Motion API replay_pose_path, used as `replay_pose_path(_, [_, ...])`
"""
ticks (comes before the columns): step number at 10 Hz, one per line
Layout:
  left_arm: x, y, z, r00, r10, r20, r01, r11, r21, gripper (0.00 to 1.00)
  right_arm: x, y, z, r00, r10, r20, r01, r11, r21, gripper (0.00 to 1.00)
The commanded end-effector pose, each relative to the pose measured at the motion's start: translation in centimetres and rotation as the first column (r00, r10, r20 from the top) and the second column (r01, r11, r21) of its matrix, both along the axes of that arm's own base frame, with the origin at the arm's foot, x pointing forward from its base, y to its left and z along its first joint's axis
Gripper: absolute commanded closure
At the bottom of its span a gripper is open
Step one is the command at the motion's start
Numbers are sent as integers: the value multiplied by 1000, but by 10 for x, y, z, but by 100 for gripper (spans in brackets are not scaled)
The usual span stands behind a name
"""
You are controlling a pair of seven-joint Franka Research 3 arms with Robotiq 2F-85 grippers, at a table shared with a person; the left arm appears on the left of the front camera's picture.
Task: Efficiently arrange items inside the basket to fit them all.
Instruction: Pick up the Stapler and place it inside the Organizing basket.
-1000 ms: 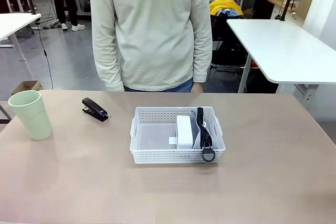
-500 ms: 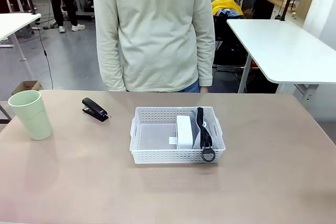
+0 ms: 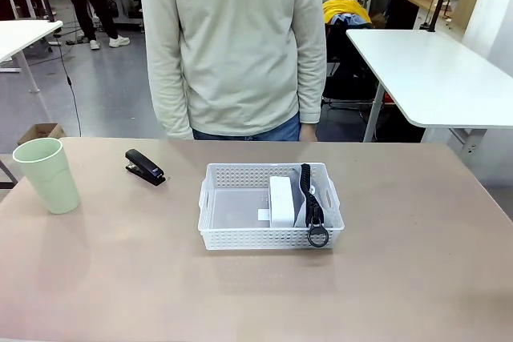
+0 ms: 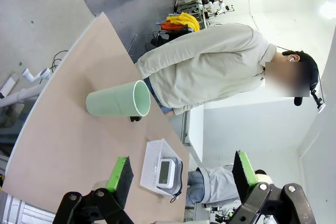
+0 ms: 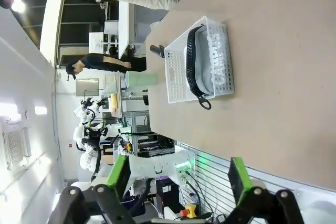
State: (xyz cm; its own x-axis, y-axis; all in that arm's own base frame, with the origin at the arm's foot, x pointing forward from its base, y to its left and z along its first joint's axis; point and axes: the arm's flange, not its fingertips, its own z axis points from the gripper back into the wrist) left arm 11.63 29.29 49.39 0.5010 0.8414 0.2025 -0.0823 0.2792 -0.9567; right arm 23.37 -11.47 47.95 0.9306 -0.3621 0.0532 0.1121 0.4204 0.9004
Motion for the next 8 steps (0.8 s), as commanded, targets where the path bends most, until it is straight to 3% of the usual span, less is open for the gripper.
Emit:
replay_pose_path(1, [-8, 2, 0, 1000, 5, 30, -6, 1000, 7, 0, 0, -1, -2, 1000, 15, 20, -15, 1000, -12, 0])
replay_pose_path(8, [-8, 2, 0, 1000, 5, 30, -6, 1000, 7, 0, 0, -1, -2, 1000, 15, 20, -15, 1000, -12, 0])
